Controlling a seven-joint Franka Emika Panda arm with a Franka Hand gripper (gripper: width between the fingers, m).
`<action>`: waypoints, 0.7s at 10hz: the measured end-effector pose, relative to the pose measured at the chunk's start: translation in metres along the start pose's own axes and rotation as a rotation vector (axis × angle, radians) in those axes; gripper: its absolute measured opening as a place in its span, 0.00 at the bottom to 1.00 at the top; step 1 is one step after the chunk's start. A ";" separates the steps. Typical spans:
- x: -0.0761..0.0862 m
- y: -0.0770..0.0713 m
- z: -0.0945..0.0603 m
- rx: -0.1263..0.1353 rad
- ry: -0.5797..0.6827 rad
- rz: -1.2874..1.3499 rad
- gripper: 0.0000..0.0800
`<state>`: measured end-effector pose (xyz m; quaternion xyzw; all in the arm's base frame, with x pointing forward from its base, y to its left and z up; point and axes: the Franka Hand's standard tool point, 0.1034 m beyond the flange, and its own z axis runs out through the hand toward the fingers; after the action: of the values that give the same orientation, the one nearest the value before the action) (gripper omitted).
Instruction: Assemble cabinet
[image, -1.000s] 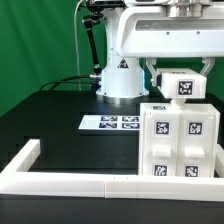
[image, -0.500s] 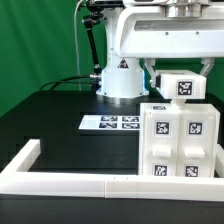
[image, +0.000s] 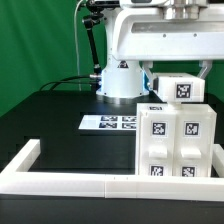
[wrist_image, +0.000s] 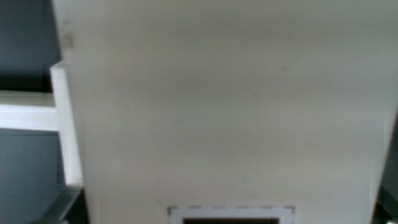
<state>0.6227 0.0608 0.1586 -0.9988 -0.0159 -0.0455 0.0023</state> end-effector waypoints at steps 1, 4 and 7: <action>-0.001 -0.001 0.003 0.000 -0.003 -0.002 0.68; 0.000 -0.001 0.003 -0.001 0.004 -0.008 0.68; 0.001 0.000 0.003 -0.001 0.010 -0.004 0.68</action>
Offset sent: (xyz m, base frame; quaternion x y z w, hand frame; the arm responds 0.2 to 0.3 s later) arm 0.0002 0.0037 -0.0129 0.0104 -0.0220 -0.0250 0.9994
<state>0.6236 0.0610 0.1558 -0.9986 -0.0180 -0.0505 0.0018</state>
